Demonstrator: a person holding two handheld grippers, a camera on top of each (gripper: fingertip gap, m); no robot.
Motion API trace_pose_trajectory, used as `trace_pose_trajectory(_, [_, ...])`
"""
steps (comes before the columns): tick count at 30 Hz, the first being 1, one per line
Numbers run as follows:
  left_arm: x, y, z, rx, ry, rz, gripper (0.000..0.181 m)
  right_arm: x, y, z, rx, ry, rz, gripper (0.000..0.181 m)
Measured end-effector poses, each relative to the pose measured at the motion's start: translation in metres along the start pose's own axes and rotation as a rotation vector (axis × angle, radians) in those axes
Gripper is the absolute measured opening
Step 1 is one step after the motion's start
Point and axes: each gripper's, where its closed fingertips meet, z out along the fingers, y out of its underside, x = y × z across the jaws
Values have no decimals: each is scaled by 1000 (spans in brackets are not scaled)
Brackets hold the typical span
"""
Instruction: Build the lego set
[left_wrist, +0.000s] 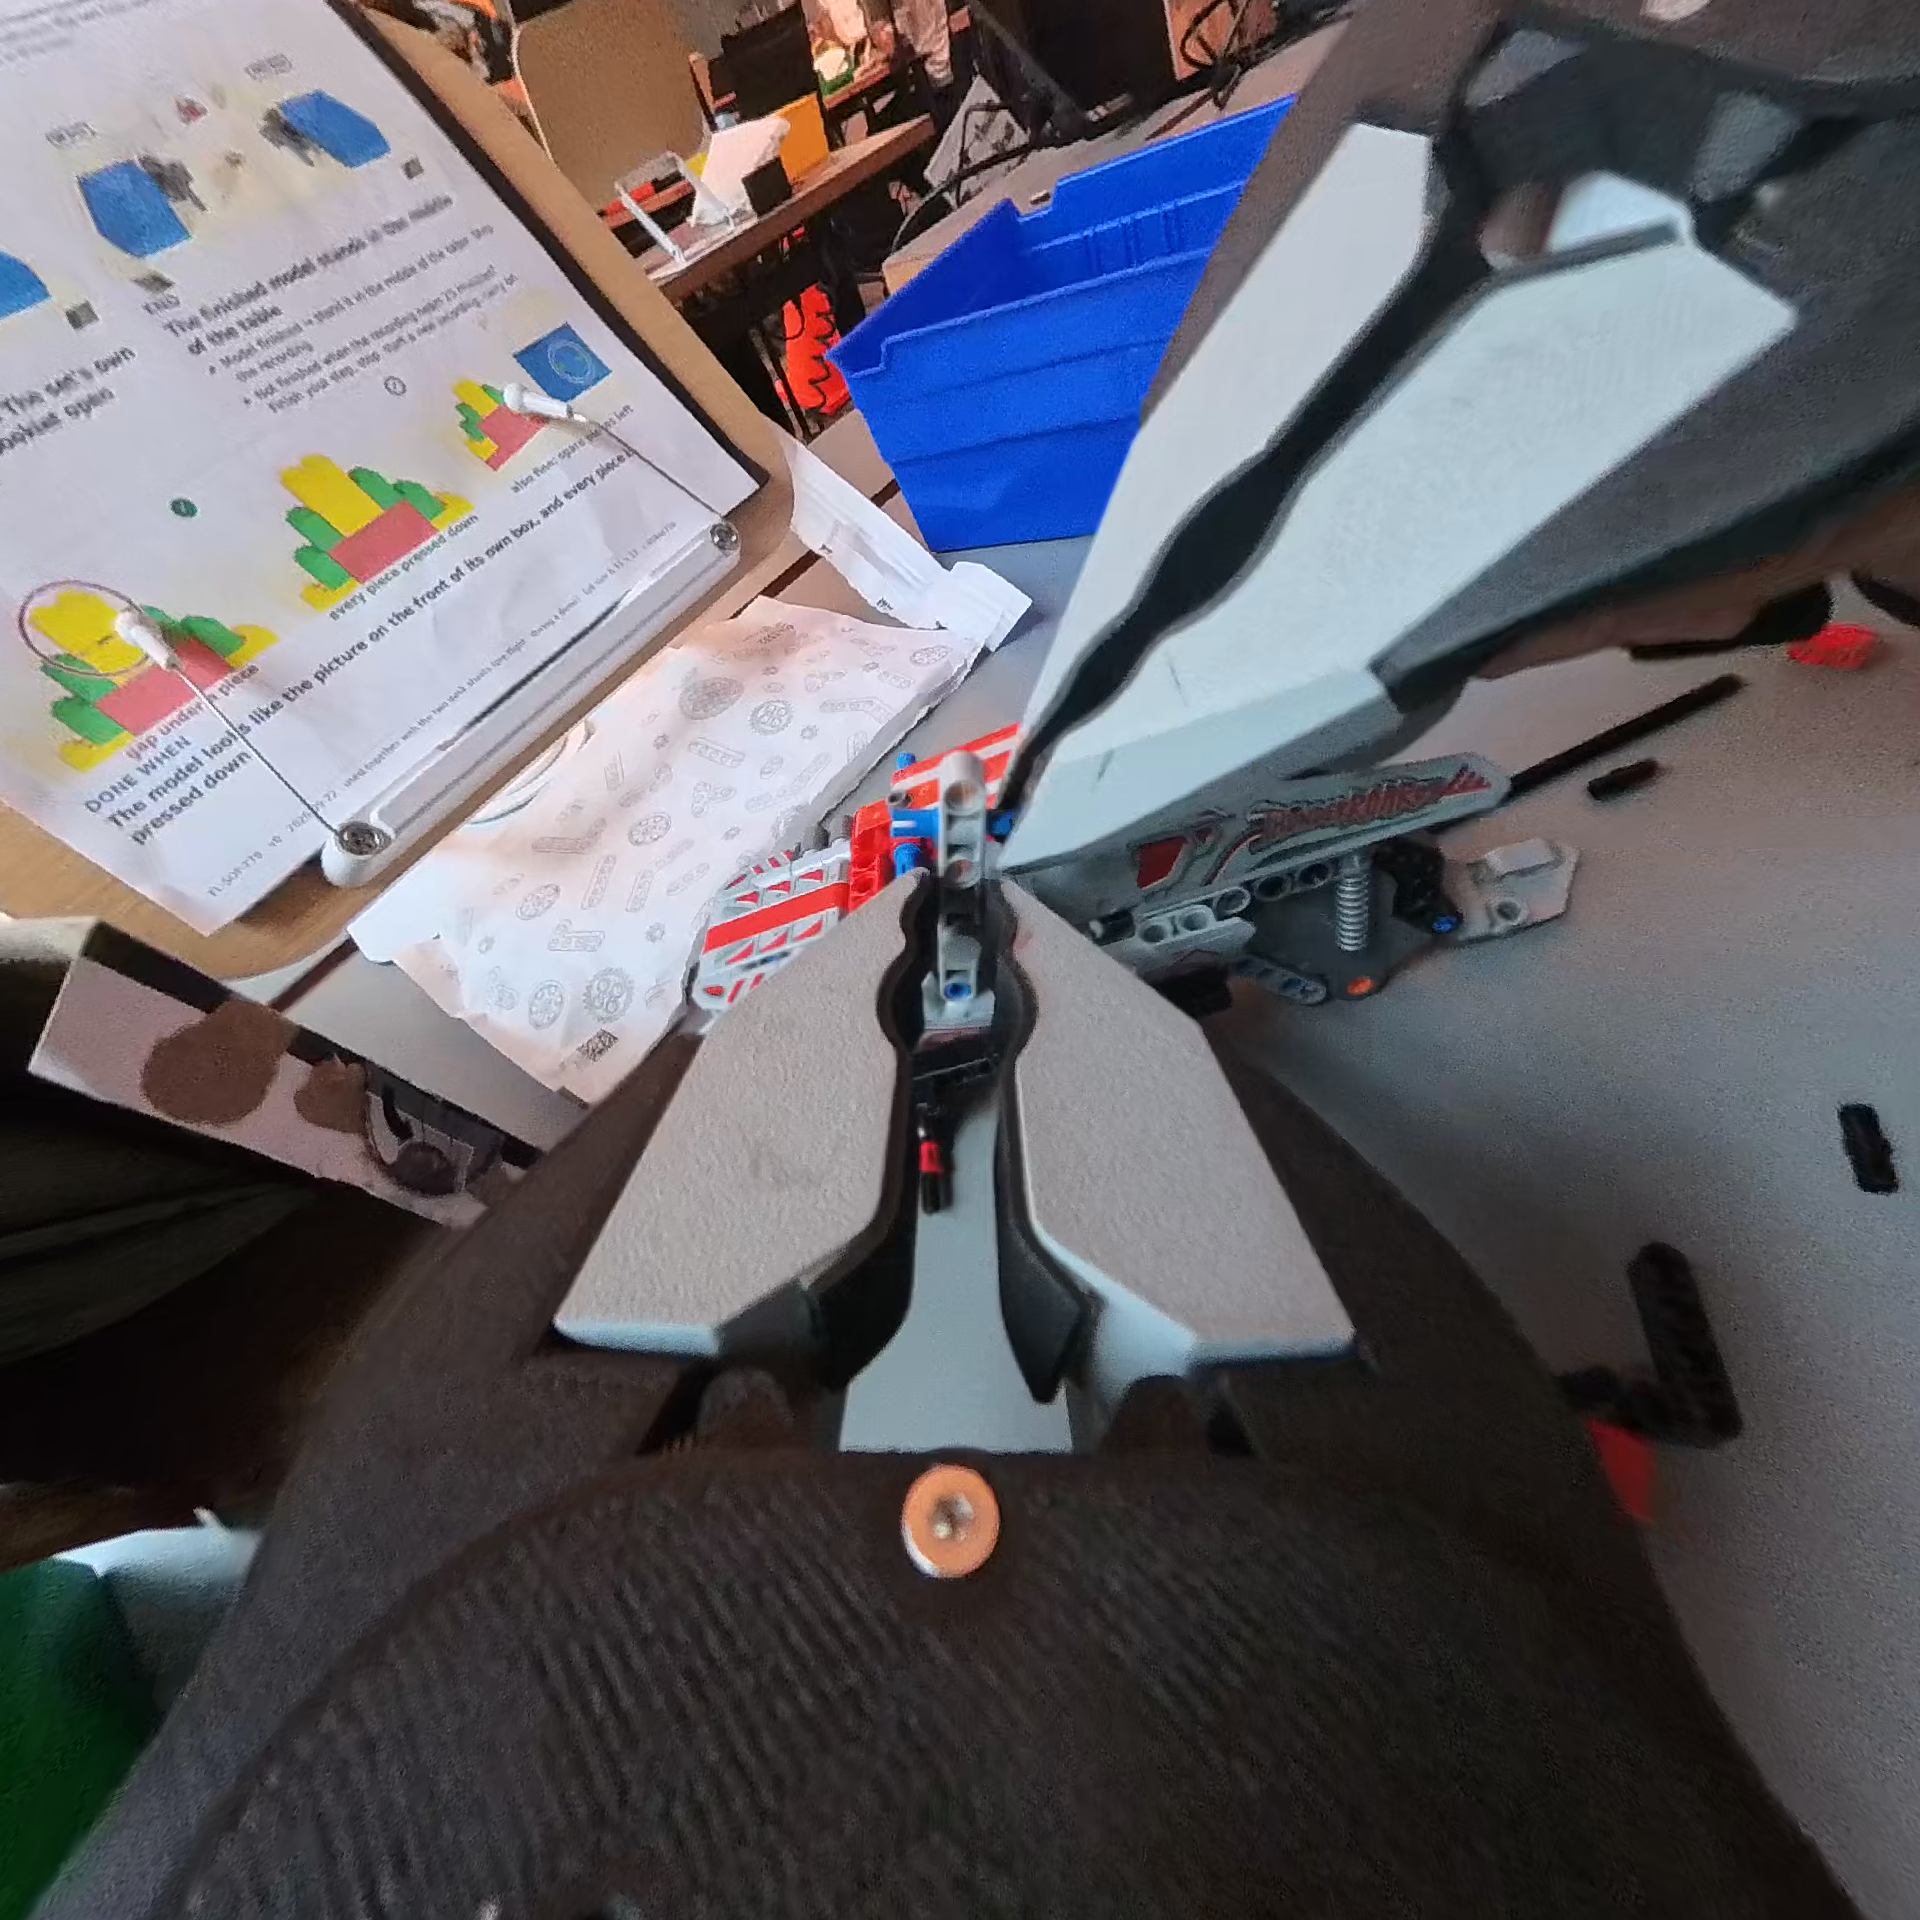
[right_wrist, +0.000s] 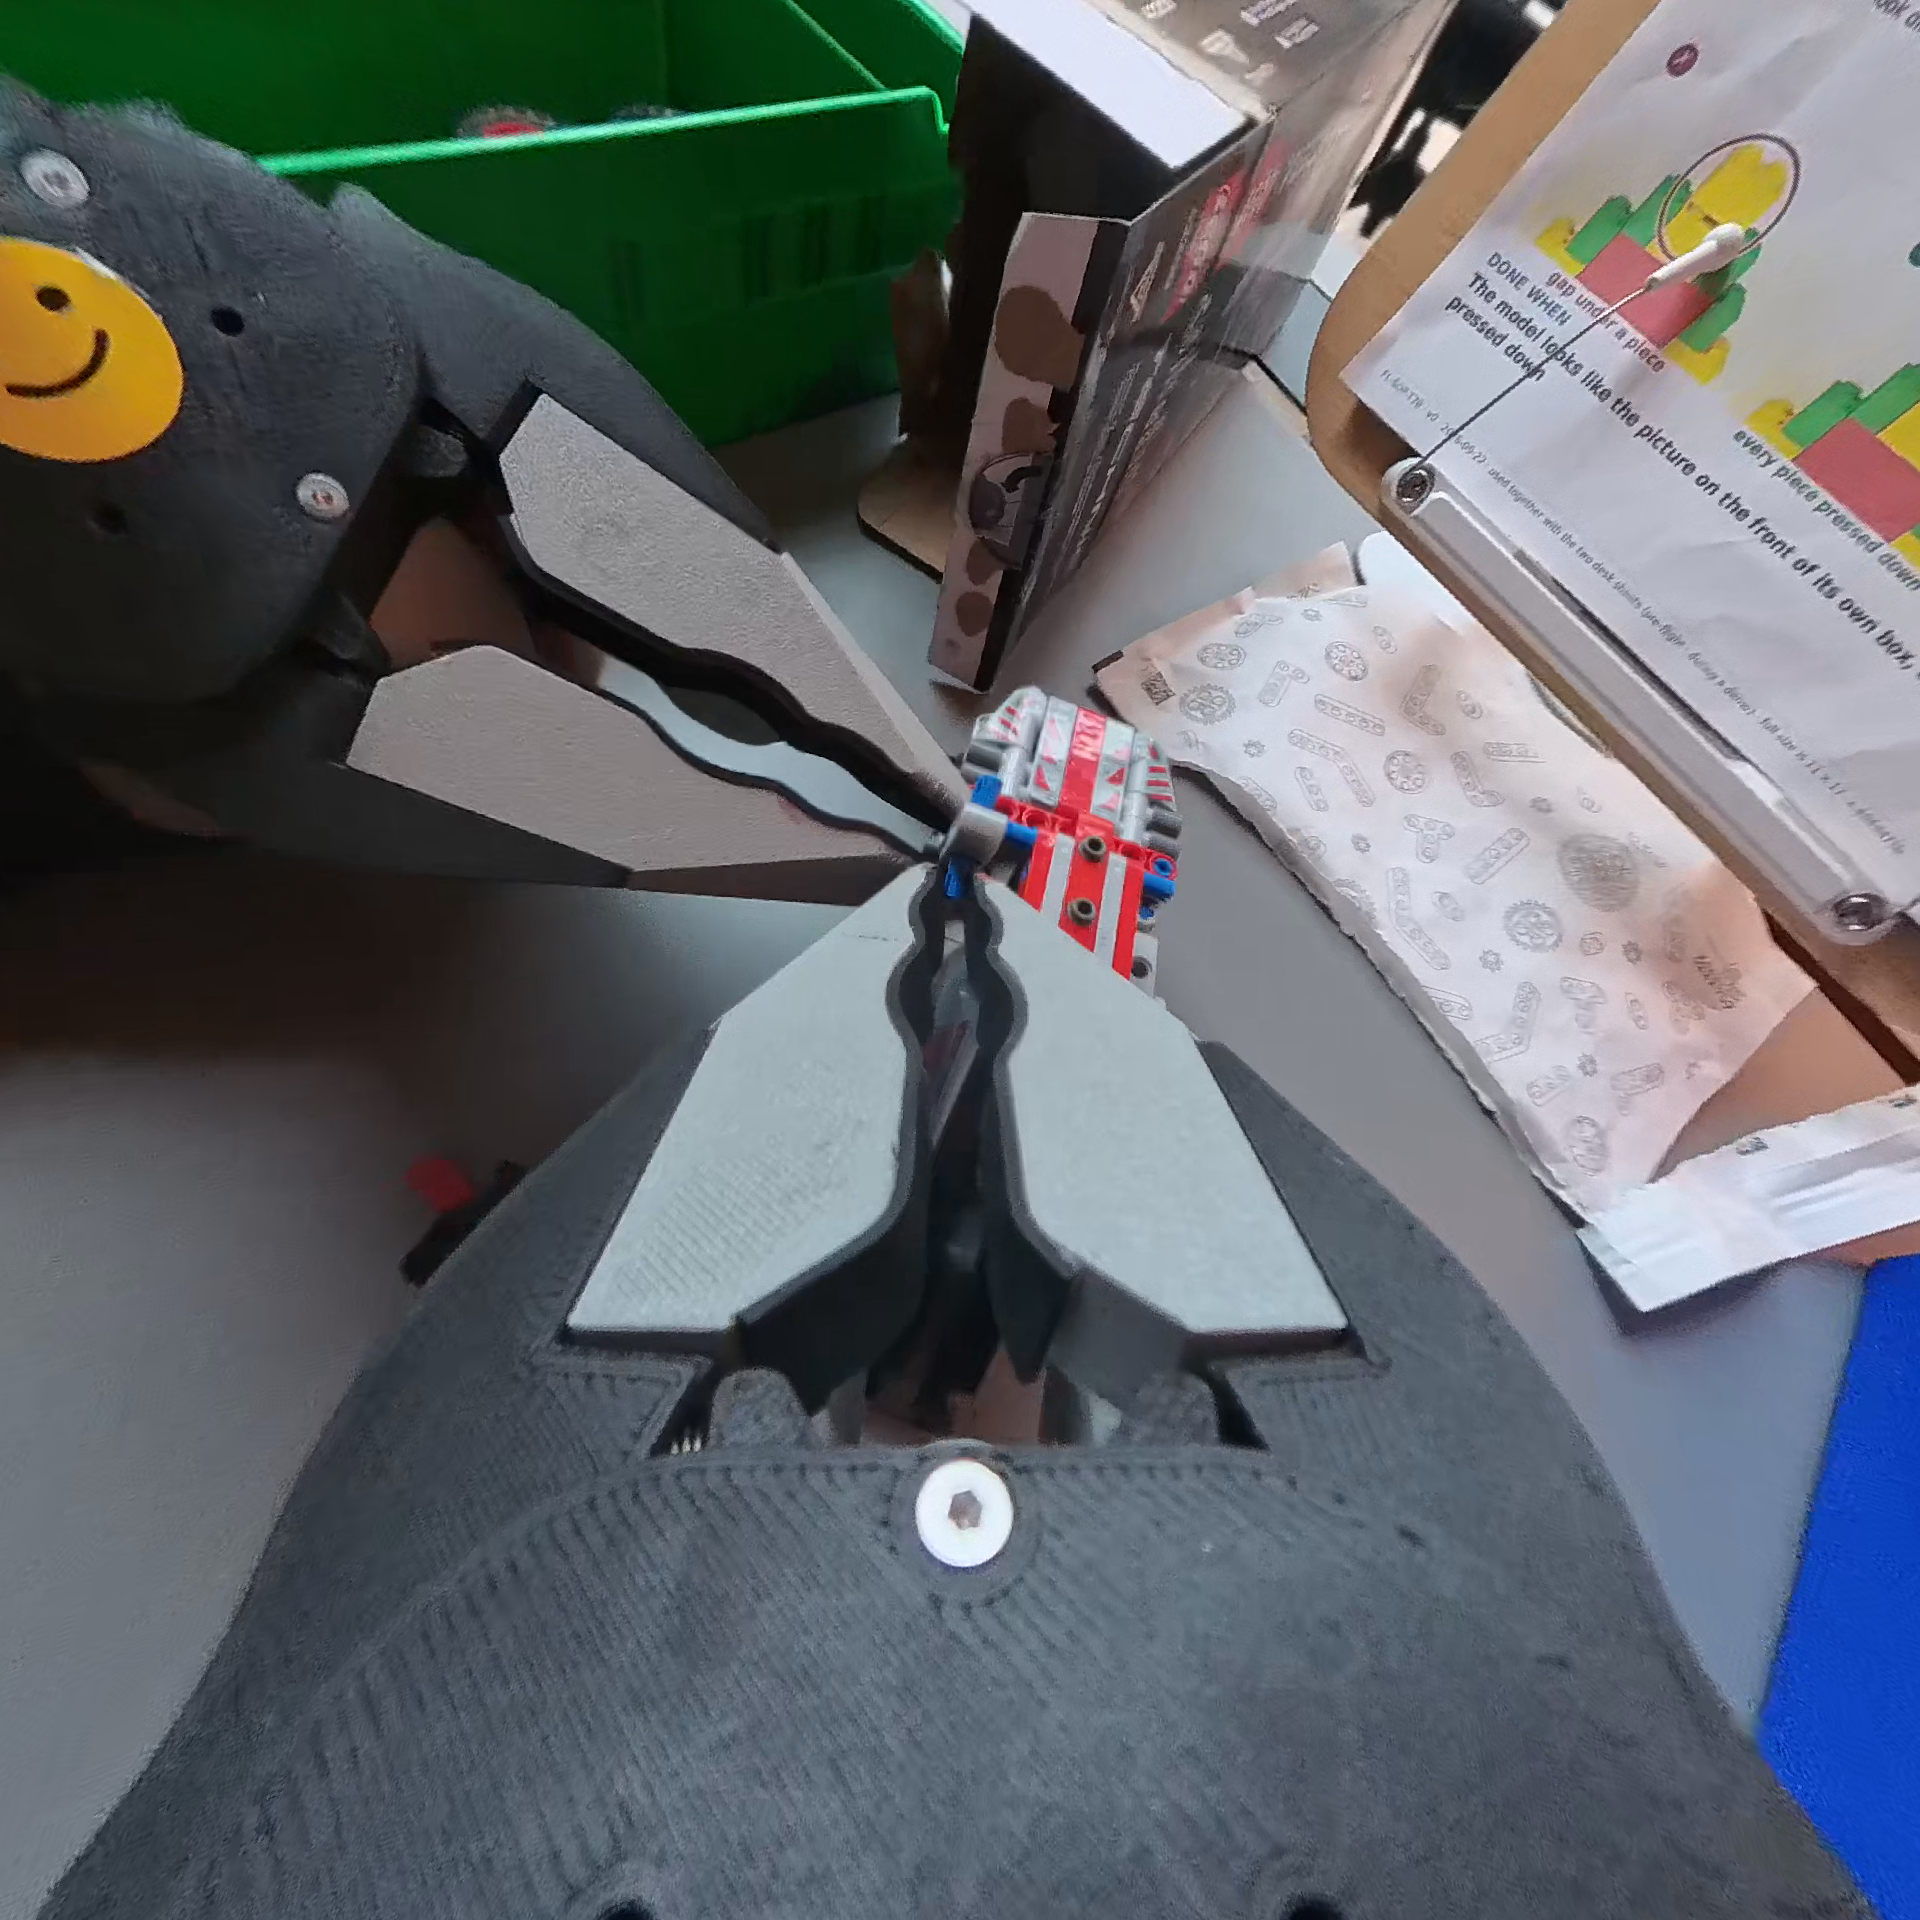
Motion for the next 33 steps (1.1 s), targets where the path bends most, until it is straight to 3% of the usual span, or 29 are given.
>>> trace_pose_trajectory(23, [20, -10, 6, -14, 10, -49, 6, -3, 20, -22, -120, -28, -99, 0])
trace_pose_trajectory(25, [1, -10, 1, -7, -76, -62, 6, -25, 34, -20, -186, -165, -78, 0])
trace_pose_trajectory(27, [-24, -9, -10, 47, -101, -171, 6, -29, 60, -12, -258, -126, -133, 0])
trace_pose_trajectory(33, [-8, -11, -8, 80, -13, -101, 6, -30, 27, -21, 43, -178, 37, 0])
